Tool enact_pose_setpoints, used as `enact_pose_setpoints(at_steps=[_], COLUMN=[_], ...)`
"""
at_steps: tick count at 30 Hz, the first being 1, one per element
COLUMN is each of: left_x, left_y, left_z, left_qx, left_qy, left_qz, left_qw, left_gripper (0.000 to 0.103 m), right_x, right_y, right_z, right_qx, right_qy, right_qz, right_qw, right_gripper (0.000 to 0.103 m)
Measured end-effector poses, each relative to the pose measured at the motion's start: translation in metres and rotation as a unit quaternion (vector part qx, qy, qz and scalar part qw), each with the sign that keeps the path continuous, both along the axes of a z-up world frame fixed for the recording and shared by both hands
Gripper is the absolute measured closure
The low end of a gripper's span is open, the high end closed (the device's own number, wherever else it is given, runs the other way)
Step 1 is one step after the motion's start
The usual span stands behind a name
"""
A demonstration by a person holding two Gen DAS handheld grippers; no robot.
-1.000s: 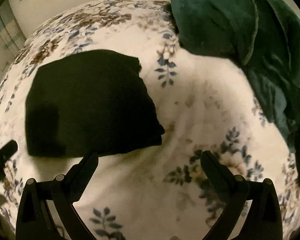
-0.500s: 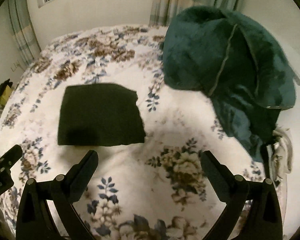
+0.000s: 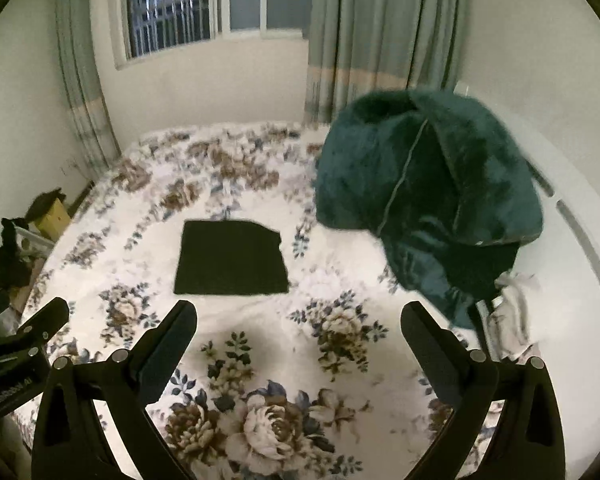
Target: Fold small clothes
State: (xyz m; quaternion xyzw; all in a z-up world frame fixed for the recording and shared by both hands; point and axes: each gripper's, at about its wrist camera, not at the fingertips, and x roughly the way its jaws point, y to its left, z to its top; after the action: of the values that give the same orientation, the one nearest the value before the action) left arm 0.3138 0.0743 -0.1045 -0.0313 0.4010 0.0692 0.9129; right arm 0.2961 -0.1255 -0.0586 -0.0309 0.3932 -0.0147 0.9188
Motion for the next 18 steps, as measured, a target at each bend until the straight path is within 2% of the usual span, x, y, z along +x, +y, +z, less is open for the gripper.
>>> enact_pose_setpoints(at_steps=[3, 8, 12, 18], left_x=[-0.03, -0.066, -0.085, -0.108], left_y=[-0.007, -0.014, -0.018, -0.023], left_z=[0.027, 0.058, 0.072, 0.081], left_qx=[0.006, -0.007, -0.005, -0.009], left_qy=[-0.014, -0.032, -0.049, -0.064], left_qz=[0.001, 0.002, 0.0, 0.006], left_qw=[0.9999, 0.9994, 0.9988, 0.9979], left_gripper=[0.0, 0.0, 0.0, 0.0], right_x=[-0.042, -0.101, -0.139, -0.171], right_y=[-0.006, -0.011, -0.014, -0.023], right_z=[0.042, 0.094, 0.123, 0.152], right_qx=[0.004, 0.008, 0.011, 0.018], right_qy=[-0.025, -0.06, -0.077, -0.095], right_qz=[0.008, 0.022, 0.028, 0.031], right_qw=[1.0, 0.998, 0.997, 0.995], right_gripper=[0.0, 0.0, 0.0, 0.0])
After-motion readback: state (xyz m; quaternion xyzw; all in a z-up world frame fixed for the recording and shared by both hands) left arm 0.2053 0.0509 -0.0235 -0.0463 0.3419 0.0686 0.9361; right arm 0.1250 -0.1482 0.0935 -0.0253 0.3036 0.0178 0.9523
